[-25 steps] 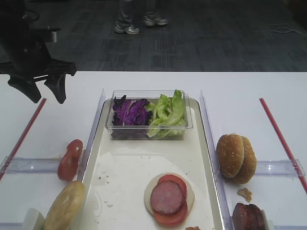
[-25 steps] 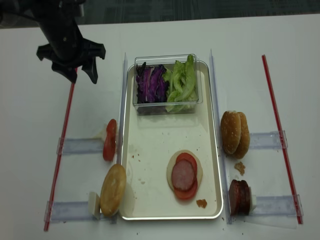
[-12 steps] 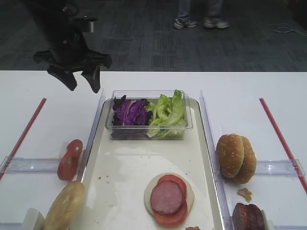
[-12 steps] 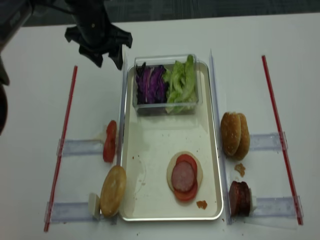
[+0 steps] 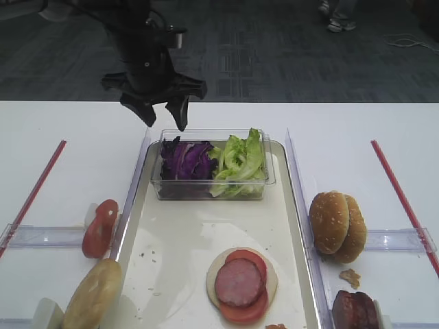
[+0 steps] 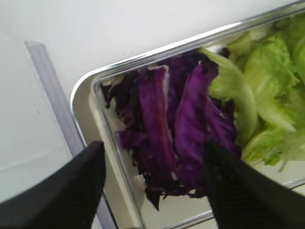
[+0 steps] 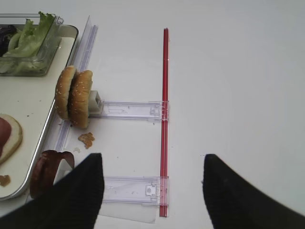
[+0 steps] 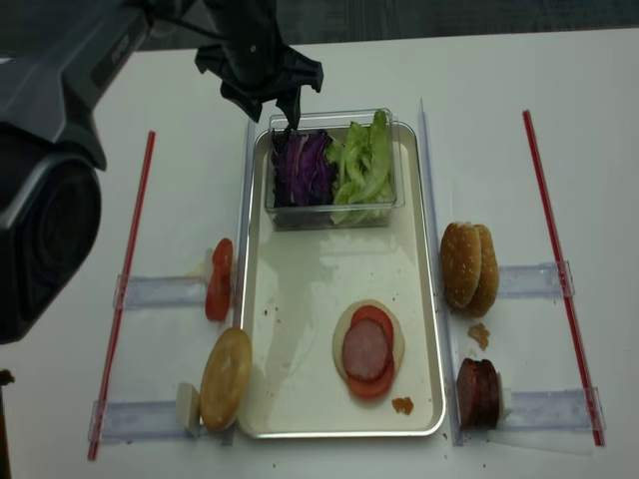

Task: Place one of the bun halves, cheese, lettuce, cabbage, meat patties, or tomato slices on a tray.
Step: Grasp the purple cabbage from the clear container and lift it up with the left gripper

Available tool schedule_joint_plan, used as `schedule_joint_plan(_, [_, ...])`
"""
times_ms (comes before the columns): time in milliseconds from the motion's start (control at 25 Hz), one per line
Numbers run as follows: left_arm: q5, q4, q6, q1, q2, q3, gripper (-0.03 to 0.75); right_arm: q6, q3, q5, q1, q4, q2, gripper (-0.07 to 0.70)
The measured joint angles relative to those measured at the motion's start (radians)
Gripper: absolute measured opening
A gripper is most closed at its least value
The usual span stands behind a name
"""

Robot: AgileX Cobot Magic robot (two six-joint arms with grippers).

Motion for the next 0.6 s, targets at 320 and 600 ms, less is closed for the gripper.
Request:
schedule_joint_plan(320, [0.003, -0.008, -0.004, -0.026, 0.056, -0.025, 0.397, 0.000, 0.000, 0.000, 0.000, 0.000, 0.000, 0.468])
schedule_joint_plan(600, [0.003, -0.037, -0.005, -0.026, 0.090, -0.025, 0.397, 0.000, 0.000, 0.000, 0.000, 0.000, 0.000, 0.468])
